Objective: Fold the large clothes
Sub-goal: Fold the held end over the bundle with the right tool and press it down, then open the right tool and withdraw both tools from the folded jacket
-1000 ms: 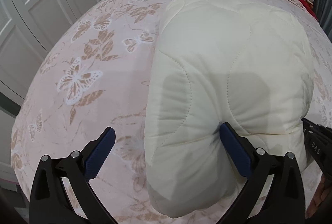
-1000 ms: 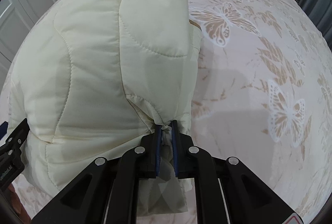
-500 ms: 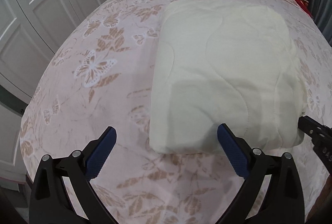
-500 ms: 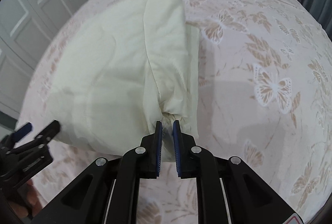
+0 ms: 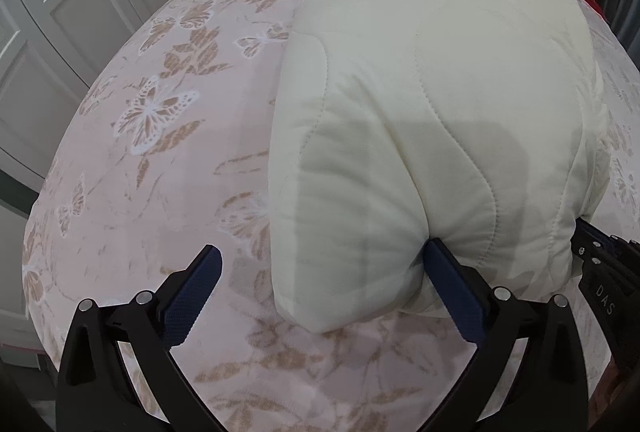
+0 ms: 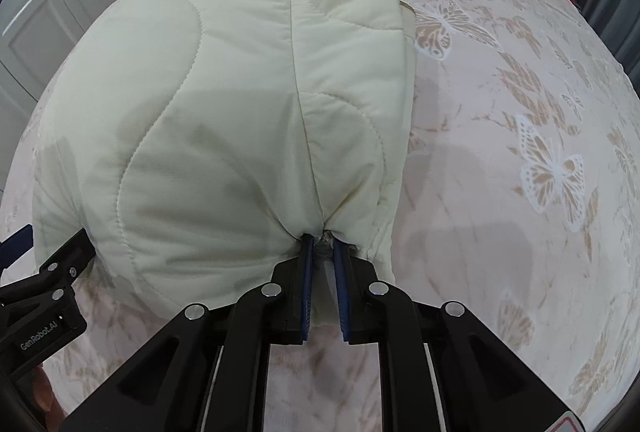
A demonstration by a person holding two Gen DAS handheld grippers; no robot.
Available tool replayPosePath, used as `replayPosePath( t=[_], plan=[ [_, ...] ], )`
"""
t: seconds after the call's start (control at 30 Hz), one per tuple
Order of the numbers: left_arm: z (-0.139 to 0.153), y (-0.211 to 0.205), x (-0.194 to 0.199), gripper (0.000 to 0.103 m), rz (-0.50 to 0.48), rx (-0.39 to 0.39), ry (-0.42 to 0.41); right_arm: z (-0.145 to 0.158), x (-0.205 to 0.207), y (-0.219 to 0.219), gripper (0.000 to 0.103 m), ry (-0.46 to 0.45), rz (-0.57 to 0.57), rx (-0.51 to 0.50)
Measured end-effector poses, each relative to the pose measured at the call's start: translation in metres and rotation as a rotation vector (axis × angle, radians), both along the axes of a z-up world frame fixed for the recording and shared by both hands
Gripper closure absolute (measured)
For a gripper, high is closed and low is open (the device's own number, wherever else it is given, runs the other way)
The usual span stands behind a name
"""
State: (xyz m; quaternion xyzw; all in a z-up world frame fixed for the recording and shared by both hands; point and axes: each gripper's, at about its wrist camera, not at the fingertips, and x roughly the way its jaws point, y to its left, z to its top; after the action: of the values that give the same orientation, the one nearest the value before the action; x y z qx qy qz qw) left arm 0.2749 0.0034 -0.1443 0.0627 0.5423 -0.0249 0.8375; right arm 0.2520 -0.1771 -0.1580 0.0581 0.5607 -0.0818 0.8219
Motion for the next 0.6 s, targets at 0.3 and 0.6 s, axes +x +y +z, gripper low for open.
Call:
replayPosePath(
  t=[0.3, 0.6],
  plan=[
    [-0.004, -0.007, 0.001, 0.005, -0.007, 0.035, -0.025, -0.006, 0.002, 0.0, 0.091, -0.016, 0.018, 0.001],
    [0.044, 0.006, -0.054, 0.005, -0.029, 0.02, -0.101, 0.062, -0.073, -0.019, 0.081, -0.142, -0.092, 0.113]
  ],
)
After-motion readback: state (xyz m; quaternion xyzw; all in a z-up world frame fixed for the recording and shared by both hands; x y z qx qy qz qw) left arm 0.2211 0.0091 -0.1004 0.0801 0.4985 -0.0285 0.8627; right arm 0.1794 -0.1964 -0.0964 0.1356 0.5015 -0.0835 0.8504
